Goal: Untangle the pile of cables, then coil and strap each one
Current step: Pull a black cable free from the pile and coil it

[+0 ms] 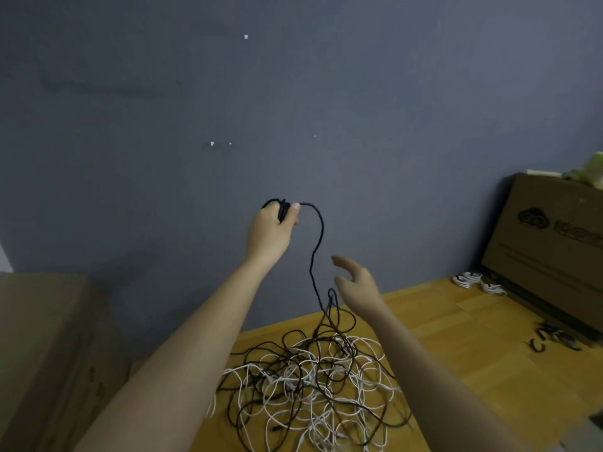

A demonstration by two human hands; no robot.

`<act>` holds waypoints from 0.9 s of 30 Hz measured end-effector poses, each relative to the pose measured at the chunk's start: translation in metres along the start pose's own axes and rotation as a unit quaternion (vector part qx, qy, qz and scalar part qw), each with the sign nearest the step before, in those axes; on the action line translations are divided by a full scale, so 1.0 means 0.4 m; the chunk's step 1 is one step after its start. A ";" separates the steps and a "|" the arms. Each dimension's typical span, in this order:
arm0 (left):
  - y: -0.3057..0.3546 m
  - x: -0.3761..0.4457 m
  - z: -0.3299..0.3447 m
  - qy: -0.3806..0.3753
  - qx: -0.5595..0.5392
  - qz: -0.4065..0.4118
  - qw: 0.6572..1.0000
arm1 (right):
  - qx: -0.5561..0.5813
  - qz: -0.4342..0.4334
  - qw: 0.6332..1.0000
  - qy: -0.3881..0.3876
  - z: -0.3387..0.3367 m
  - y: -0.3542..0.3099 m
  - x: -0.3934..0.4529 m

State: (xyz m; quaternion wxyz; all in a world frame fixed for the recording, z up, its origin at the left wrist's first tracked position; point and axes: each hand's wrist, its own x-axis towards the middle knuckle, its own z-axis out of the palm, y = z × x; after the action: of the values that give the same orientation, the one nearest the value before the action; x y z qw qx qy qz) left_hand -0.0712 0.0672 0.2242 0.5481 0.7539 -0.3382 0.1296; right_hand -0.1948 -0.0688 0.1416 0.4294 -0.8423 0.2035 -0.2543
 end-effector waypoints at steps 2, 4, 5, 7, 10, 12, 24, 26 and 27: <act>0.028 0.021 0.001 0.002 -0.013 0.011 1.000 | 0.052 -0.017 0.998 0.003 0.002 -0.037 0.018; 0.051 0.036 0.003 0.006 -0.016 0.021 1.000 | 0.101 -0.033 0.994 -0.007 0.008 -0.062 0.029; 0.060 0.040 0.003 0.006 -0.016 0.024 1.000 | 0.126 -0.042 0.991 -0.007 0.011 -0.071 0.032; 0.071 0.045 0.002 0.000 -0.015 0.030 0.999 | 0.145 -0.065 0.987 0.010 0.014 -0.085 0.038; 0.082 0.051 -0.006 -0.005 -0.051 0.017 0.999 | 0.121 -0.078 0.988 0.053 0.000 -0.091 0.054; 0.094 0.055 -0.019 -0.021 -0.116 -0.027 0.993 | 0.142 -0.064 0.984 0.085 -0.024 -0.097 0.070; 0.125 0.038 -0.060 -0.201 -0.543 -0.056 0.813 | -0.096 -0.120 0.986 -0.056 0.023 -0.123 0.090; 0.096 0.040 -0.040 -0.126 -0.456 -0.057 0.879 | -0.079 -0.127 0.983 -0.103 0.068 -0.109 0.044; 0.074 0.039 -0.031 -0.091 -0.373 -0.041 0.923 | -0.064 -0.130 0.982 -0.118 0.082 -0.102 0.023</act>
State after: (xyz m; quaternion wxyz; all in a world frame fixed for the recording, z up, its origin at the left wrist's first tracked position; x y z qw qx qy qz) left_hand -0.0766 0.0677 0.2594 0.7610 0.5170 -0.3796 -0.0975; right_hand -0.1628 -0.0312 0.1611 0.3591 -0.9115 0.0562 -0.1927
